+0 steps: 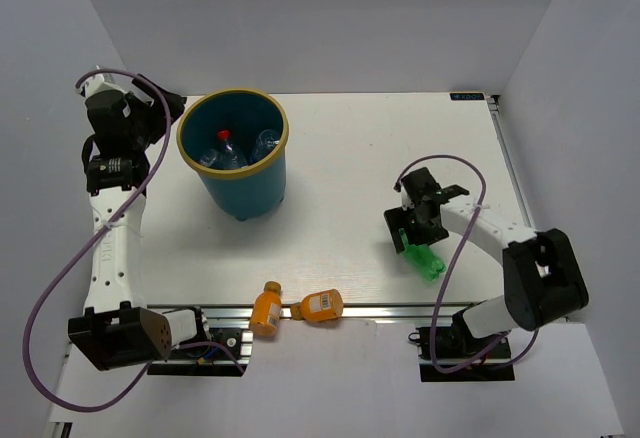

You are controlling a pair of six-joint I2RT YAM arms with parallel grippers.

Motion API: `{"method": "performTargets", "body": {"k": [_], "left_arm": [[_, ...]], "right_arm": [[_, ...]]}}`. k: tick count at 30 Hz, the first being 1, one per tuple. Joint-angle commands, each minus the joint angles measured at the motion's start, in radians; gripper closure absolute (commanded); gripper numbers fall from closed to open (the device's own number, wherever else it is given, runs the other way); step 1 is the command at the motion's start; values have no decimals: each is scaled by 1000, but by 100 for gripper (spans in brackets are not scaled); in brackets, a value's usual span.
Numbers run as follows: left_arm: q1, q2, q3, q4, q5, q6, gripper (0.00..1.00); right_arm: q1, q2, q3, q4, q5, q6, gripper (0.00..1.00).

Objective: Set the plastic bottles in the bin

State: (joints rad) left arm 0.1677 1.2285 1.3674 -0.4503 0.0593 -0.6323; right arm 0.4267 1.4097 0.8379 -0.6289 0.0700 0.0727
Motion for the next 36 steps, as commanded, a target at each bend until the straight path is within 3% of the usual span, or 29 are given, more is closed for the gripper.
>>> {"method": "performTargets", "body": {"k": [1, 4, 7, 8, 11, 15, 19, 22, 25, 28, 33, 36], "left_arm": [[-2, -44, 21, -19, -93, 11, 2], [-2, -47, 30, -48, -185, 6, 2], [-2, -49, 27, -76, -222, -7, 2], [-2, -53, 4, -79, -226, -33, 2], [-2, -122, -97, -15, -230, -134, 2], [-2, -289, -302, -29, -282, -216, 2], [-2, -412, -386, -120, -334, -225, 2], [-2, -481, -416, -160, -271, -198, 2], [-2, -507, -450, -166, -123, -136, 2], [-2, -532, -551, -149, 17, -55, 2], [-2, -592, -660, -234, 120, 35, 2], [-2, -658, -715, -242, 221, 43, 2]], "right_arm": [[6, 58, 4, -26, 82, 55, 11], [6, 115, 3, -28, 73, 50, 13], [6, 124, 53, -22, 64, 45, 32], [7, 104, 78, -15, 57, 45, 48], [24, 49, 203, 32, -19, 16, 57], [53, 3, 381, 144, -223, -42, 58], [109, 15, 570, 305, -413, -94, 56], [181, 80, 705, 452, -522, -99, 59], [236, 194, 871, 581, -622, -36, 60], [286, 297, 984, 741, -613, 16, 57], [363, 530, 1269, 723, -543, 73, 50], [394, 621, 1308, 750, -546, 136, 40]]}}
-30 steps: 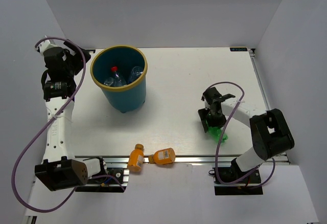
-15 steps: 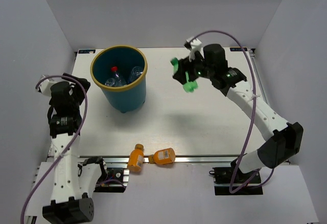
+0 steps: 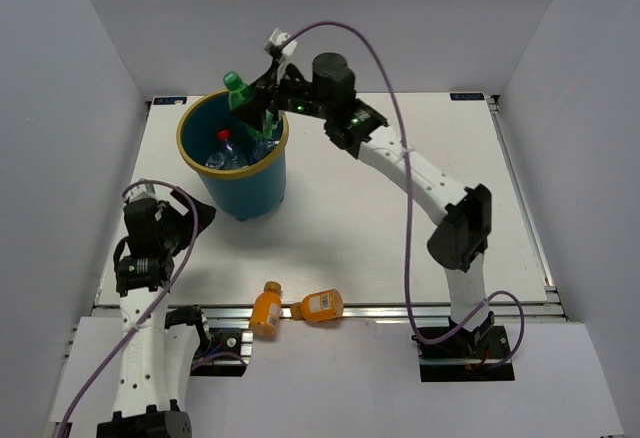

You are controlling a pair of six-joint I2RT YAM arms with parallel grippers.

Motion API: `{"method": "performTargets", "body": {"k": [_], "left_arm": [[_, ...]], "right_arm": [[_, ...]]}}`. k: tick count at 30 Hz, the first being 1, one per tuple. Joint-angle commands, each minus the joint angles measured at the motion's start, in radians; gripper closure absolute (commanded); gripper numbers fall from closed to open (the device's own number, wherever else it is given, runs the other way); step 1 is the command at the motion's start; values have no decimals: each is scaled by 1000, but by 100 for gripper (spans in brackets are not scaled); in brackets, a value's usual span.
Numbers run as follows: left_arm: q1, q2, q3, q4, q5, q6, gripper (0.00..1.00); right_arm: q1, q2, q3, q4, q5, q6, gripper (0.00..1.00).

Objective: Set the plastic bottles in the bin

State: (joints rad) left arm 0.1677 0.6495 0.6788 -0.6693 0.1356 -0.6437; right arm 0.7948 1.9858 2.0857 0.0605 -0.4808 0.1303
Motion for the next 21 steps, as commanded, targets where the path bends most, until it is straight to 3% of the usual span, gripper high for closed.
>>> {"method": "performTargets", "body": {"k": [1, 3, 9, 15, 19, 21], "left_arm": [[-2, -88, -42, -16, 182, 58, 2], [-2, -94, -82, -4, 292, 65, 2], [-2, -50, -102, -78, 344, 93, 2], [-4, -53, -91, -144, 358, 128, 2], [-5, -56, -97, -208, 319, 153, 2], [-7, -73, -110, -211, 288, 142, 2]], "right_arm": [[41, 79, 69, 67, 17, 83, 25], [52, 110, 129, 44, 54, 69, 11], [54, 101, 194, -37, 136, 2, 11], [-14, -40, 163, -118, 173, -8, 11], [-92, -157, 68, -137, 143, 12, 11], [-141, -247, -54, -120, 125, 25, 11]]}}
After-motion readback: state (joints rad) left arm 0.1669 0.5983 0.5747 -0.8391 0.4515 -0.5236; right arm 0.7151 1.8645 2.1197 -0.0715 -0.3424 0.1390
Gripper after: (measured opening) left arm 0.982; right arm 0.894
